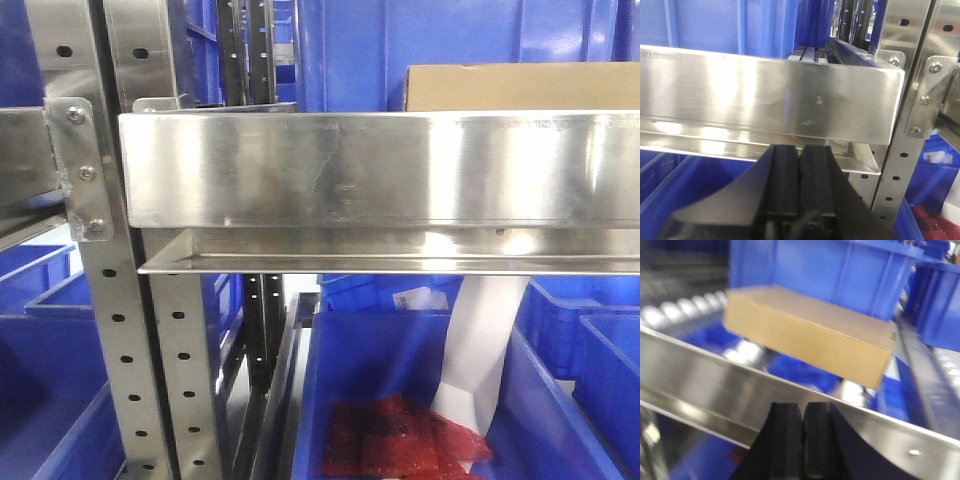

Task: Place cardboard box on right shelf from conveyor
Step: 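Withdraw the open right gripper from the box on the shelf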

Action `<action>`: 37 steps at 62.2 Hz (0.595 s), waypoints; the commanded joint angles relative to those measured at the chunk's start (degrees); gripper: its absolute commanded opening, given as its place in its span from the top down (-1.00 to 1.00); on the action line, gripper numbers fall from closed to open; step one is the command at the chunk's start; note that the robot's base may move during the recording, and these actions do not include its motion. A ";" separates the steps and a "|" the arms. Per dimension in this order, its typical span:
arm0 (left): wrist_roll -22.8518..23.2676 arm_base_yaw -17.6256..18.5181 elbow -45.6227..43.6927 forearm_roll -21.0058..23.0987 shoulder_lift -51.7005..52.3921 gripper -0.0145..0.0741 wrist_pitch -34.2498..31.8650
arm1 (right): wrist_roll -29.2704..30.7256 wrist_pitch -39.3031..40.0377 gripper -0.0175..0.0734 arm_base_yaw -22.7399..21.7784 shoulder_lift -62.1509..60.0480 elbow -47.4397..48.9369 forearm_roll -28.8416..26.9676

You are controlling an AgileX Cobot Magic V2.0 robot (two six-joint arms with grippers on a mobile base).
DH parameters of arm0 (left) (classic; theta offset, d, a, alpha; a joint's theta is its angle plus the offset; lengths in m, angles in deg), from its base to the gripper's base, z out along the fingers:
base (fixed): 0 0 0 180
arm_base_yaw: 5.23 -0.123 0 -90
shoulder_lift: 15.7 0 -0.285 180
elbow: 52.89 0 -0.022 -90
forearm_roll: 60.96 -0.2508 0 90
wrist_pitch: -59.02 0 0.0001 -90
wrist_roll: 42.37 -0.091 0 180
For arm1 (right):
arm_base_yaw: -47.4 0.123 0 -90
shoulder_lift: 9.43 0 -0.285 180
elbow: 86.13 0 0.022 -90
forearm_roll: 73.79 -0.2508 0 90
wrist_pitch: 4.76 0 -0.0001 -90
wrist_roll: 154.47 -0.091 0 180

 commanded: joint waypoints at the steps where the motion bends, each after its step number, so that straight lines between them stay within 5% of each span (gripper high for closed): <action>1: 0.06 0.33 -0.16 0.15 0.56 0.94 -4.71 | -0.23 10.94 0.55 0.13 -3.81 -1.43 -2.90; 27: 0.06 0.33 -0.16 0.15 0.56 0.94 -4.71 | -0.17 13.14 0.55 0.13 -11.49 -5.96 -2.85; 37: 0.06 0.33 -0.16 0.15 0.56 0.94 -4.71 | -0.04 8.20 0.55 0.13 -11.49 -6.27 -2.59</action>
